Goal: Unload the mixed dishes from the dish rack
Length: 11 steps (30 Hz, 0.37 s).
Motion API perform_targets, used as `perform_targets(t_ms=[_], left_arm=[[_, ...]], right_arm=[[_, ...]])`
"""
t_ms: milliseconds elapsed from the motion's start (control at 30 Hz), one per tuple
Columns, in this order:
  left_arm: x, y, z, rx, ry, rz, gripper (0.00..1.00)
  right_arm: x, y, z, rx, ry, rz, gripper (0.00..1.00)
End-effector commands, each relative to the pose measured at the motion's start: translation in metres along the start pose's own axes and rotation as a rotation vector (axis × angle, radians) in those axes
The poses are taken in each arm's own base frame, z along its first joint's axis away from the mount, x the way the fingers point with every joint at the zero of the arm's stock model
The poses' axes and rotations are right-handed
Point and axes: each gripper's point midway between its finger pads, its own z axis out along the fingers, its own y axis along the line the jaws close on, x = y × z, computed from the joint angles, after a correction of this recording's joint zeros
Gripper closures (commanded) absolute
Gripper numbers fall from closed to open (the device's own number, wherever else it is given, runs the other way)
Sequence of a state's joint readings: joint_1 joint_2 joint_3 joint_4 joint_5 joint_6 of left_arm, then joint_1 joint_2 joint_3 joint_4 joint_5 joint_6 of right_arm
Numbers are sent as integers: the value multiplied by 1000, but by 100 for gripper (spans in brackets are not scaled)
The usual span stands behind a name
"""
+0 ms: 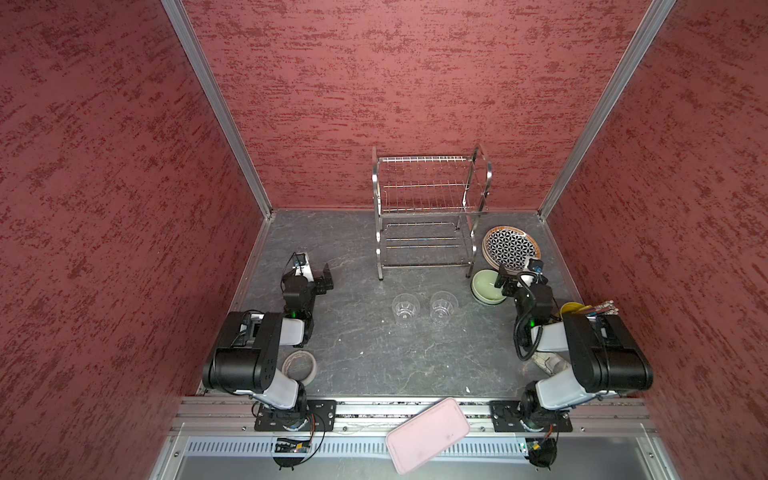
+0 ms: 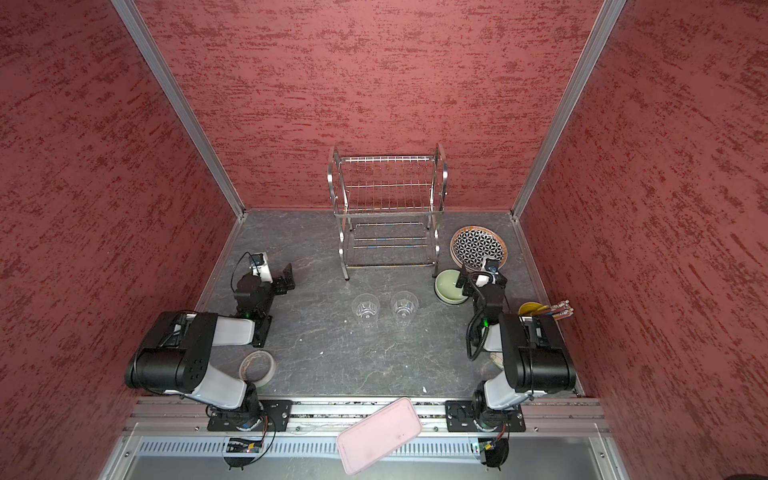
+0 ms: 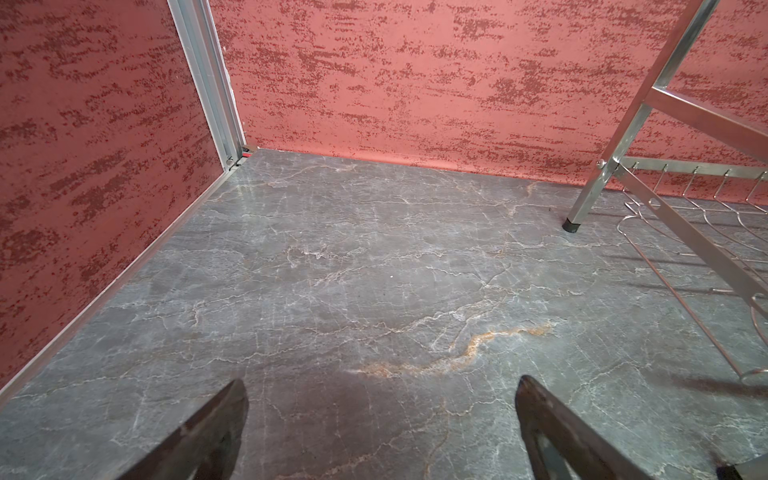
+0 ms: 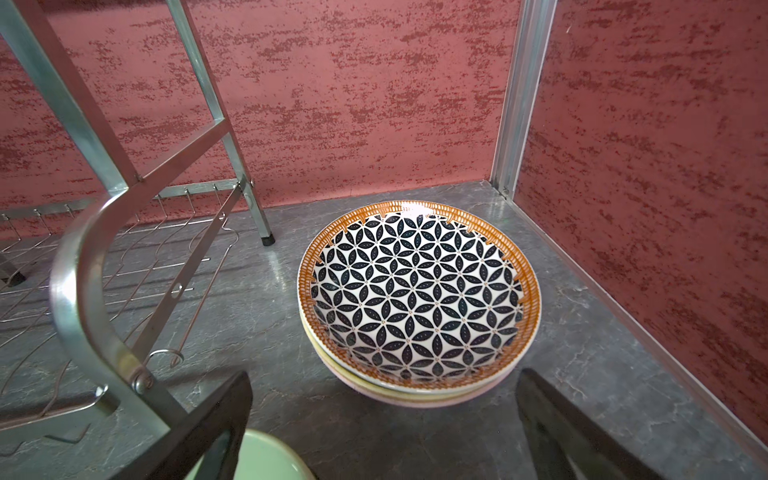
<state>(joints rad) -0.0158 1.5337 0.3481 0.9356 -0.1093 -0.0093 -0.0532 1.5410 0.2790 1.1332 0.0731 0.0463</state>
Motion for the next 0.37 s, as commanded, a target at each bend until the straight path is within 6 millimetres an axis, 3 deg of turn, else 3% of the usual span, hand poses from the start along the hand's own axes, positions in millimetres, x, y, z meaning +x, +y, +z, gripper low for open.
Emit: perform_targets(t_ms=[0,333], left_arm=[[-5,1,3,4,-10,9,1],[-5,1,2,3,-9,10,1]], right_arm=[[-3,3,2,-21,-11,-14,1],[-3,3,2,-23,-11,-14,1]])
